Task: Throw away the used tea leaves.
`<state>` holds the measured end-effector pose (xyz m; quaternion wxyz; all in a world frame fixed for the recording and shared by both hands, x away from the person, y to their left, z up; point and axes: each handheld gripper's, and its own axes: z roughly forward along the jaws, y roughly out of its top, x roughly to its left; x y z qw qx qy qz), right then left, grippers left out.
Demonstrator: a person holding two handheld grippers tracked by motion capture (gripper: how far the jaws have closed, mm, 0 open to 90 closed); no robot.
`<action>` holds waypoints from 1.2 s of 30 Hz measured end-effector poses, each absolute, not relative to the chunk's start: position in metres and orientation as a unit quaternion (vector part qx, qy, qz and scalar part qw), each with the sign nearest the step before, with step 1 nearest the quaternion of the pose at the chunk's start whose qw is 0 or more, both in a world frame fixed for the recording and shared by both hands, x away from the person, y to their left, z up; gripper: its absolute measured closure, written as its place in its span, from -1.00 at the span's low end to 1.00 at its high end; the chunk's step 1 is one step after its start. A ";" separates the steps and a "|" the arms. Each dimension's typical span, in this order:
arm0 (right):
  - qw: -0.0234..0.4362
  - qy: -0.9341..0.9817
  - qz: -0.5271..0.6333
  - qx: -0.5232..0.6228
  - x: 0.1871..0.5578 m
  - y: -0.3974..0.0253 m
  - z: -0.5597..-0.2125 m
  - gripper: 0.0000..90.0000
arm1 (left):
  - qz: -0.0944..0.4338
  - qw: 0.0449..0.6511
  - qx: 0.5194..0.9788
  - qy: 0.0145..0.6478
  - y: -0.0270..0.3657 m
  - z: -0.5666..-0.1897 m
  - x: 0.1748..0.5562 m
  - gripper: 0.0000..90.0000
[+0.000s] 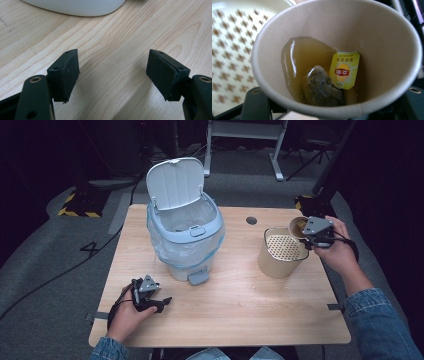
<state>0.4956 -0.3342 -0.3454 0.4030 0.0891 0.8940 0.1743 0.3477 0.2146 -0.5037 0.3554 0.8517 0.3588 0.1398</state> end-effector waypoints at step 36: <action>0.605 0.712 -0.247 -0.257 0.471 -0.298 -0.363 -0.31 | 0.138 0.355 0.852 0.358 0.215 -0.504 0.348 -0.40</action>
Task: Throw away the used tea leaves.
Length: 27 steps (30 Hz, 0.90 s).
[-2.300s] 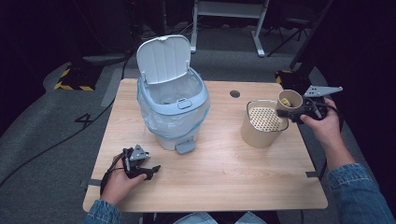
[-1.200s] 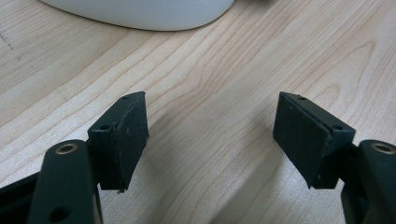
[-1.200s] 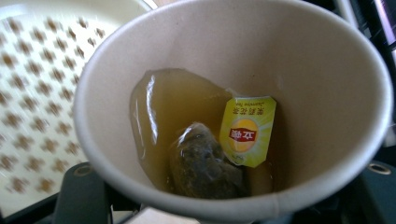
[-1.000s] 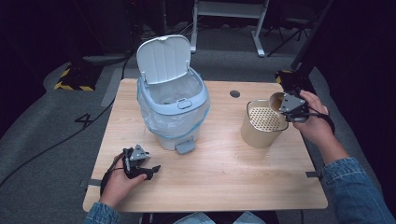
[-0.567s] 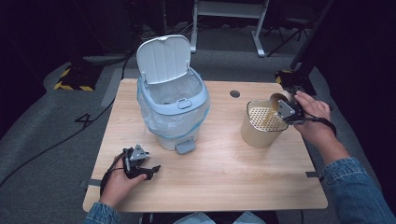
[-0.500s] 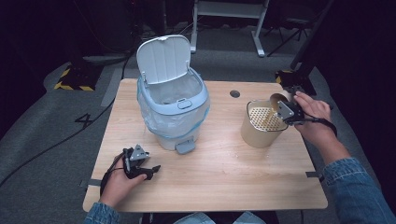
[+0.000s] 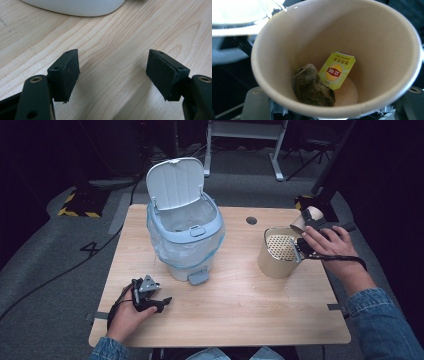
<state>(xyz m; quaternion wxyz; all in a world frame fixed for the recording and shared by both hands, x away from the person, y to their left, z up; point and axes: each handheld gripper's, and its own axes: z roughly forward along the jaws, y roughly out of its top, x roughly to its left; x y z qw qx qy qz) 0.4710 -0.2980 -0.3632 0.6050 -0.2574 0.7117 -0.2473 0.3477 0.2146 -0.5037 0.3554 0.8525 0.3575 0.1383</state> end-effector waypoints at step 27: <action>0.629 0.678 -0.253 -0.284 0.463 -0.290 -0.359 -0.31 | 0.139 0.355 0.852 0.358 0.215 -0.504 0.348 -0.40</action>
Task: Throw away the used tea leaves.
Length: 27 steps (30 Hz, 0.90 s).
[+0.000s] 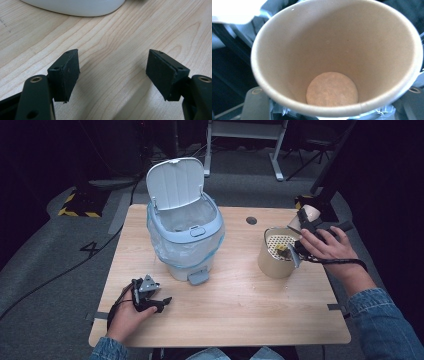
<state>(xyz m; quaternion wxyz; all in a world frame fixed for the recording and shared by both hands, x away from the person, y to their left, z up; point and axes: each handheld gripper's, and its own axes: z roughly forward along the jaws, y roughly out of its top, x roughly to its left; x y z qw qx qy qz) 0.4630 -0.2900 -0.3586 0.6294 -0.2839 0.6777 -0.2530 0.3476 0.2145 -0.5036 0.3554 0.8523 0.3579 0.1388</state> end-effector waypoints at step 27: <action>0.211 0.827 0.450 0.263 0.488 -0.355 -0.316 -0.33 | 0.138 0.357 0.852 0.357 0.215 -0.504 0.348 -0.40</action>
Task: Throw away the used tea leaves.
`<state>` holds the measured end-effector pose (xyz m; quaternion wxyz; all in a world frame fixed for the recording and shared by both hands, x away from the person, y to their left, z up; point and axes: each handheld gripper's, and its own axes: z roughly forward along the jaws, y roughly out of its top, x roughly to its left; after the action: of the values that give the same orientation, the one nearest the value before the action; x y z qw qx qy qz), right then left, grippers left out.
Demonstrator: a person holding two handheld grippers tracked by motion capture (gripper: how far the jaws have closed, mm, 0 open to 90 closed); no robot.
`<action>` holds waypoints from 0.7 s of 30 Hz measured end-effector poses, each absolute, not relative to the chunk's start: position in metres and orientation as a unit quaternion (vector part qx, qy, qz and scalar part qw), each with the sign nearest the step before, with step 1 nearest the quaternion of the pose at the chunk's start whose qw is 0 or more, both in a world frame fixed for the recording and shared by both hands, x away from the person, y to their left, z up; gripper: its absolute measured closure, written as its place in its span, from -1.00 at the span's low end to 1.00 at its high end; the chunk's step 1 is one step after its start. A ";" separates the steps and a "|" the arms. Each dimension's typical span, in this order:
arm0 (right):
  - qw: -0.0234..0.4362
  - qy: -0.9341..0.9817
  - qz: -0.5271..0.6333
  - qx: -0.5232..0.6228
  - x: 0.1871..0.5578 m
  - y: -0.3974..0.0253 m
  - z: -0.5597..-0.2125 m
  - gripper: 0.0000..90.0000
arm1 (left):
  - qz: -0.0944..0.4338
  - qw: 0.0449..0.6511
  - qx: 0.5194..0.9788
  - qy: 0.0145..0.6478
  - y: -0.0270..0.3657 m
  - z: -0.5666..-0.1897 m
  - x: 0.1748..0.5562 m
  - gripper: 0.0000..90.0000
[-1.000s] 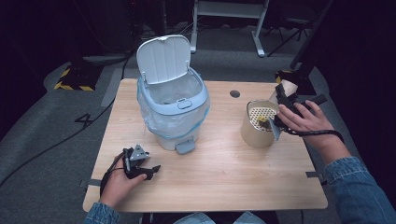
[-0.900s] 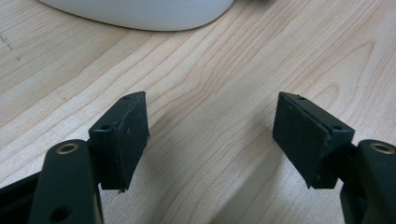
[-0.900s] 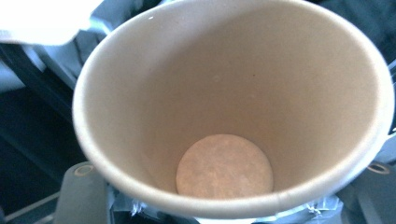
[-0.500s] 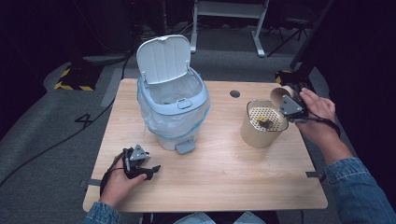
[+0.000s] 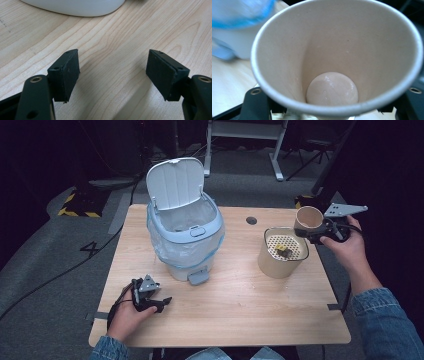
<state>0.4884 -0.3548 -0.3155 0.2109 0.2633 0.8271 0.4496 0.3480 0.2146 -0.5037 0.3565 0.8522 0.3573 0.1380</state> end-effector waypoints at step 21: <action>0.124 0.818 0.513 0.228 0.486 -0.348 -0.298 -0.34 | 0.137 0.357 0.852 0.358 0.214 -0.504 0.348 -0.40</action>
<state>0.4857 -0.3483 -0.2982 0.1235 0.2278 0.8181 0.5134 0.3479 0.2145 -0.5038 0.3572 0.8518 0.3581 0.1367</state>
